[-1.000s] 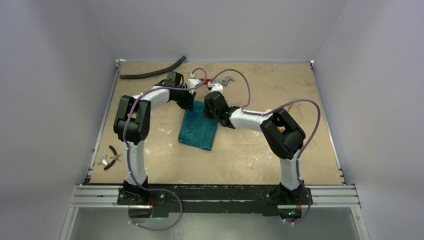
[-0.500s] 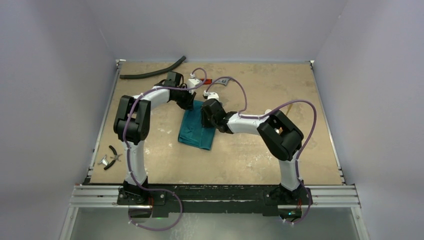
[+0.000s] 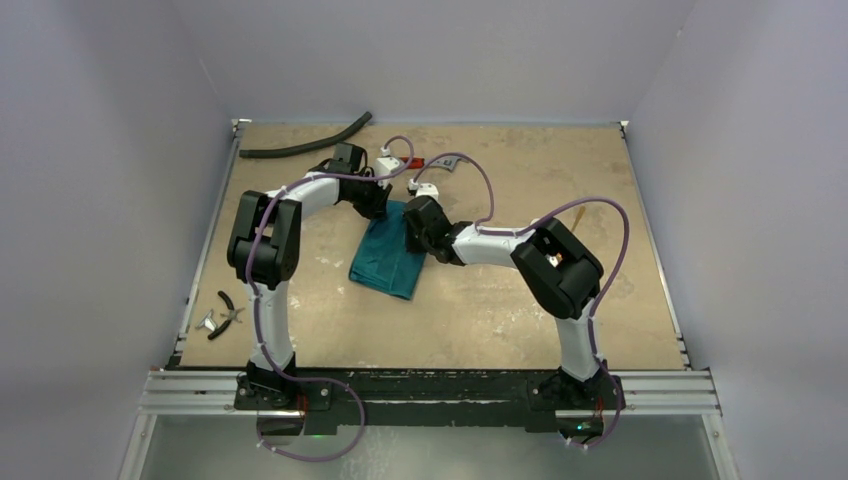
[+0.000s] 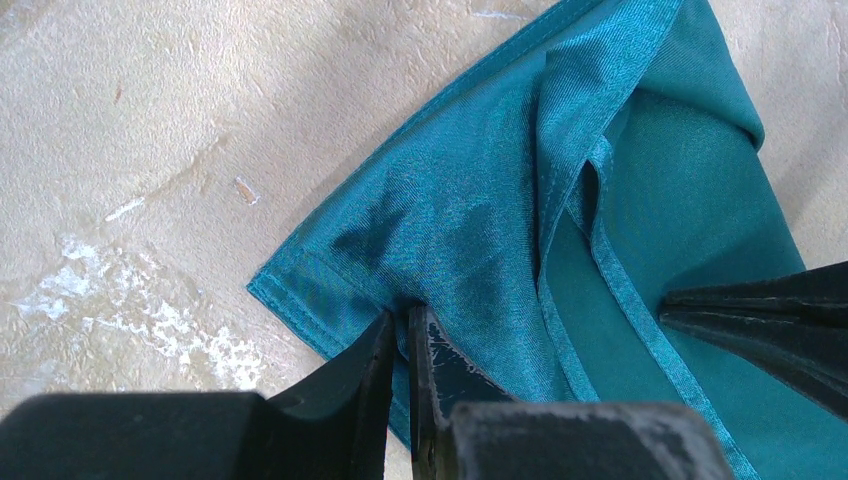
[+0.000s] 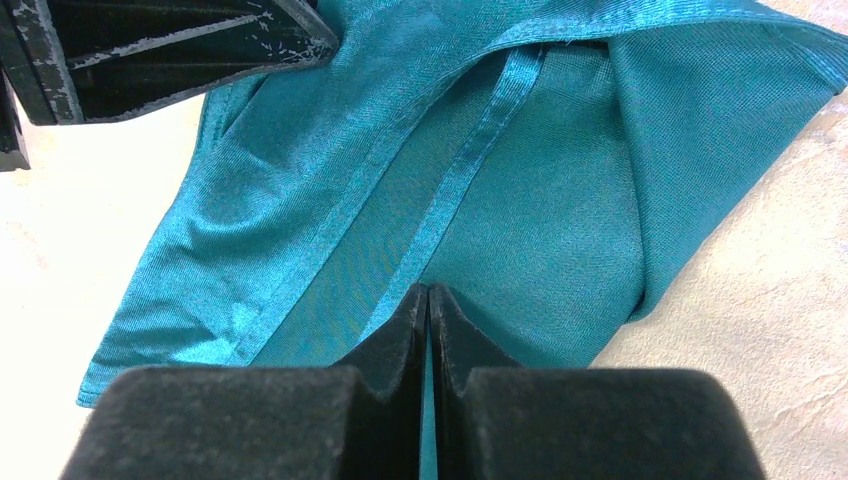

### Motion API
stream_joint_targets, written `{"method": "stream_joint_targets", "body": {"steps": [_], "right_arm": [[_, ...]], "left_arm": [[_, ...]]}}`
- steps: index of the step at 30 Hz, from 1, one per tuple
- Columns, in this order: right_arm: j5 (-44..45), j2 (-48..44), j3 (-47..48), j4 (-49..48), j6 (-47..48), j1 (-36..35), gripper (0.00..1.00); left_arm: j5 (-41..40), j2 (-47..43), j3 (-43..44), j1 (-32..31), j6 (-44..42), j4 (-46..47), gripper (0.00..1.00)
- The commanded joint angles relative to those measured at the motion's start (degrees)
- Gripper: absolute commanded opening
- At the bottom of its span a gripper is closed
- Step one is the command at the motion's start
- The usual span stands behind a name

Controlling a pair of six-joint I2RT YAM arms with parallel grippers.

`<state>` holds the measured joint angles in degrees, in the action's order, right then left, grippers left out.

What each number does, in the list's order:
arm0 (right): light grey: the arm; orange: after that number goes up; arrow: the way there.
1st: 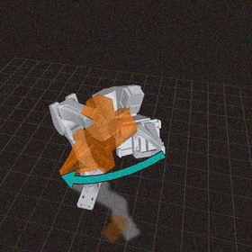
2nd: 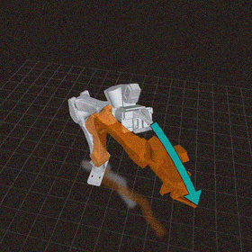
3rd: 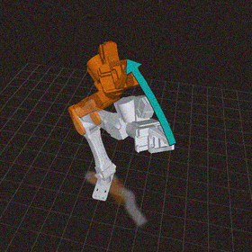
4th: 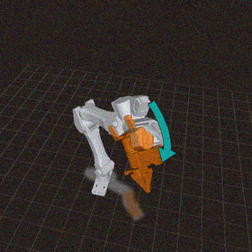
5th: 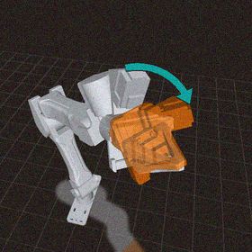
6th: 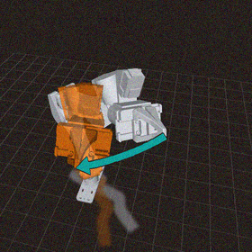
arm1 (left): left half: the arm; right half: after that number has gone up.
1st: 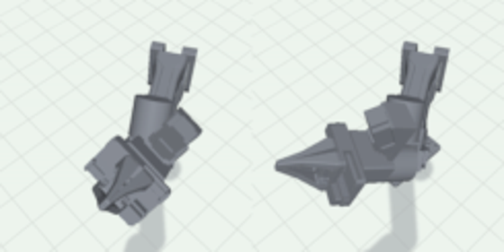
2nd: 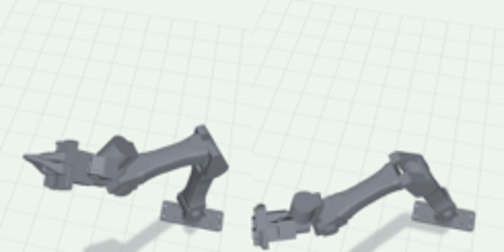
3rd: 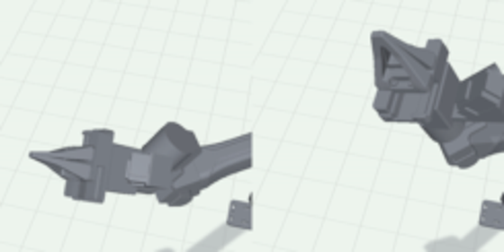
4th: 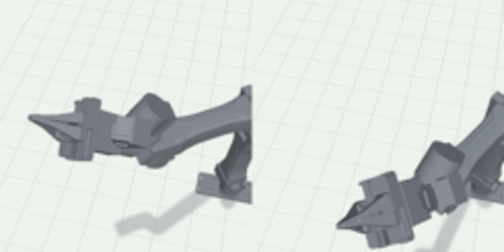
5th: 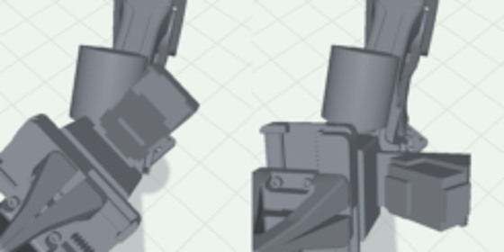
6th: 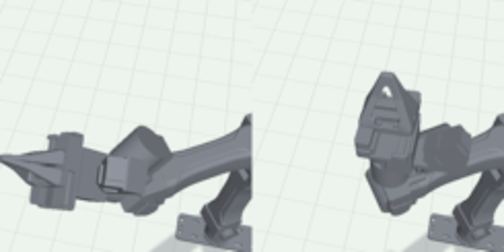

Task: Fold the napkin into a case and place the utensils inside
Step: Rotate the 2/3-rectangle-folded napkin at the center of the board.

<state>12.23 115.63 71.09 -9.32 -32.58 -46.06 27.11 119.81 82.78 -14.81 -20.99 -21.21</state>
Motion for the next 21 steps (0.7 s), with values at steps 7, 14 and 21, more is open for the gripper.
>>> {"method": "stream_joint_targets", "body": {"steps": [7, 14, 21], "right_arm": [[-1.5, -0.1, 1.9, -0.7, -2.2, -0.1, 0.0], [-6.8, -3.5, 6.5, 0.7, 2.3, 2.1, 0.18], [-16.6, -8.7, 7.0, 1.2, 7.2, 11.1, 0.22]], "left_arm": [[-1.9, 2.0, -0.3, -0.2, -2.7, -4.6, 0.1], [-1.8, 1.3, -0.1, -0.2, -4.0, -6.0, 0.1], [0.8, -1.1, 5.2, 0.0, -1.6, -8.3, 0.18]]}}
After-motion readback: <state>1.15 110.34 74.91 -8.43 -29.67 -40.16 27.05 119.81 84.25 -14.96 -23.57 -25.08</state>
